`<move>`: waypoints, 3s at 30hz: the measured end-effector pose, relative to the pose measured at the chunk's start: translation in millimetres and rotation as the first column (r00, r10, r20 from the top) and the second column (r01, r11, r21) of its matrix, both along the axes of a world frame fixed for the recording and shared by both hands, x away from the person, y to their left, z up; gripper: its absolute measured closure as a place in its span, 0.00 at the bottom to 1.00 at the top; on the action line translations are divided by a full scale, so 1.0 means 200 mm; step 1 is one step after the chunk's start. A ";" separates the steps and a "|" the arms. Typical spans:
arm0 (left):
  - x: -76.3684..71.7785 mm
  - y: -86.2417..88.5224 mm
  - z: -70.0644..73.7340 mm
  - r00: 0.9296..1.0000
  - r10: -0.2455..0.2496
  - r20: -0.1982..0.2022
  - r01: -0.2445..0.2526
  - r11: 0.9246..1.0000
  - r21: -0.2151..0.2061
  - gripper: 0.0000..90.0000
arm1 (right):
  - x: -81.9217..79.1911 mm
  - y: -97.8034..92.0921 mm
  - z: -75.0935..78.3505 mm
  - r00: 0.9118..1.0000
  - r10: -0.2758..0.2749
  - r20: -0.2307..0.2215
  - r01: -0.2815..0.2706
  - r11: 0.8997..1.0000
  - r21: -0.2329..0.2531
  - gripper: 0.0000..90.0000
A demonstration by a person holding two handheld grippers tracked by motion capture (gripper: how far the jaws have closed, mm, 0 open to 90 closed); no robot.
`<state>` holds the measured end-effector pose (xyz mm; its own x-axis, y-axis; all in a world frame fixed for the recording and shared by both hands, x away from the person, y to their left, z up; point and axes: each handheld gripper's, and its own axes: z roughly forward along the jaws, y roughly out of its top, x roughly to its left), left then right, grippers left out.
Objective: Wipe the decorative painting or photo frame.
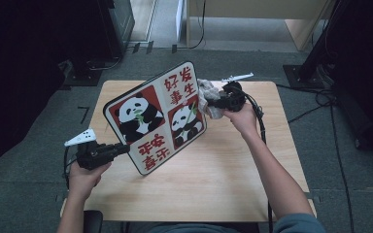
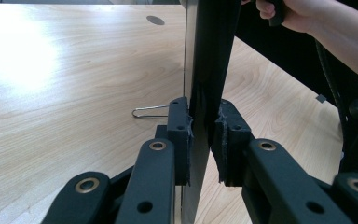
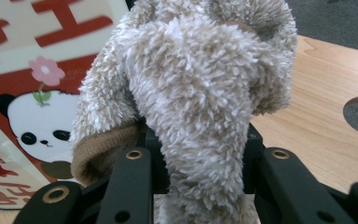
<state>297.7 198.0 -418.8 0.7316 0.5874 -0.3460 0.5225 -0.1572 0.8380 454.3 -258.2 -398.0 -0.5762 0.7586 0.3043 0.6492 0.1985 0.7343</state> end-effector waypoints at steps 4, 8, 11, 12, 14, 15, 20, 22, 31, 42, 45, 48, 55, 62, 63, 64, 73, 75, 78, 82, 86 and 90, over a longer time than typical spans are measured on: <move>0.00 0.00 0.00 1.000 -0.001 -0.001 0.001 1.000 0.002 0.87 | -0.01 -0.01 -0.04 1.000 0.000 -0.006 0.000 1.000 0.002 0.75; 0.00 0.00 0.00 1.000 -0.002 -0.001 0.002 1.000 0.003 0.87 | -0.02 -0.01 -0.07 1.000 -0.006 -0.016 0.006 1.000 0.007 0.75; 0.00 0.00 0.00 1.000 -0.002 -0.002 0.002 1.000 0.003 0.87 | -0.03 -0.01 -0.09 0.999 -0.010 -0.033 0.010 1.000 0.001 0.75; 0.00 0.00 0.00 1.000 -0.002 -0.002 0.002 1.000 0.003 0.87 | -0.04 -0.01 -0.10 1.000 -0.009 -0.022 0.009 1.000 -0.002 0.75; 0.00 0.00 0.00 1.000 -0.004 -0.001 0.004 1.000 0.005 0.87 | -0.05 -0.01 -0.11 1.000 -0.010 -0.023 0.010 1.000 -0.008 0.75; 0.00 -0.01 0.00 1.000 -0.003 -0.001 0.003 1.000 0.006 0.87 | -0.05 -0.01 -0.13 1.000 -0.010 -0.026 0.010 1.000 -0.009 0.75; 0.00 -0.01 0.00 1.000 -0.003 -0.002 0.003 1.000 0.006 0.87 | -0.06 -0.02 -0.17 0.999 -0.014 -0.039 0.013 1.000 -0.009 0.75; 0.00 -0.01 0.00 1.000 -0.004 -0.002 0.004 1.000 0.006 0.87 | -0.07 -0.02 -0.19 0.999 -0.017 -0.034 0.017 1.000 -0.010 0.75; 0.00 -0.01 -0.01 1.000 -0.004 -0.002 0.004 1.000 0.009 0.87 | -0.09 -0.03 -0.26 0.999 -0.025 -0.038 0.025 1.000 -0.014 0.74; 0.00 -0.01 -0.01 1.000 -0.004 -0.003 0.004 1.000 0.007 0.87 | -0.14 -0.03 -0.35 0.997 -0.026 -0.076 0.024 1.000 -0.017 0.75; 0.00 -0.01 -0.01 1.000 -0.002 -0.002 0.002 1.000 0.009 0.87 | -0.14 -0.03 -0.36 0.996 -0.025 -0.088 0.024 1.000 -0.016 0.75; 0.00 -0.01 -0.01 1.000 -0.001 0.002 0.001 1.000 0.012 0.87 | -0.15 -0.04 -0.36 0.997 -0.027 -0.073 0.026 1.000 -0.016 0.75; 0.00 -0.01 0.00 1.000 0.003 0.000 -0.003 1.000 0.015 0.87 | -0.15 -0.09 -0.33 0.999 -0.031 -0.041 0.029 0.999 -0.031 0.75; -0.01 -0.01 0.00 1.000 0.008 0.007 -0.008 1.000 0.022 0.87 | -0.16 -0.17 -0.27 0.997 -0.079 0.016 0.080 0.996 -0.029 0.75; -0.01 -0.02 0.00 1.000 0.010 0.010 -0.010 1.000 0.024 0.87 | -0.17 -0.18 -0.26 0.996 -0.086 0.023 0.086 0.996 -0.028 0.75; -0.01 -0.02 0.00 1.000 0.012 0.013 -0.013 0.999 0.030 0.87 | -0.17 -0.20 -0.25 0.995 -0.097 0.031 0.098 0.995 -0.027 0.75; -0.02 -0.02 0.00 1.000 0.013 0.012 -0.013 0.999 0.033 0.87 | -0.19 -0.34 -0.24 0.987 -0.148 0.057 0.149 0.989 -0.016 0.75; -0.02 -0.02 0.00 1.000 0.013 0.013 -0.013 0.999 0.036 0.87 | -0.19 -0.36 -0.25 0.986 -0.158 0.058 0.160 0.987 -0.025 0.75; -0.02 -0.02 0.00 1.000 0.013 0.014 -0.013 0.999 0.039 0.87 | -0.19 -0.40 -0.27 0.982 -0.177 0.059 0.178 0.984 -0.024 0.75; -0.02 -0.02 0.00 1.000 0.011 0.015 -0.012 0.999 0.039 0.87 | -0.20 -0.45 -0.30 0.979 -0.193 0.061 0.197 0.979 -0.051 0.74; -0.01 -0.01 0.00 1.000 0.011 0.014 -0.012 0.999 0.035 0.87 | -0.22 -0.51 -0.34 0.975 -0.213 0.057 0.216 0.975 -0.053 0.74; -0.01 -0.01 0.00 1.000 0.007 0.011 -0.008 1.000 0.031 0.87 | -0.24 -0.55 -0.37 0.971 -0.231 0.063 0.235 0.969 -0.071 0.74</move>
<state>296.6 195.8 -418.3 0.7309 0.6031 -0.3196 0.5144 -0.1790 0.8387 407.0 -367.5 -471.7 -0.3949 0.8938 0.2124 0.6440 0.1044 0.7579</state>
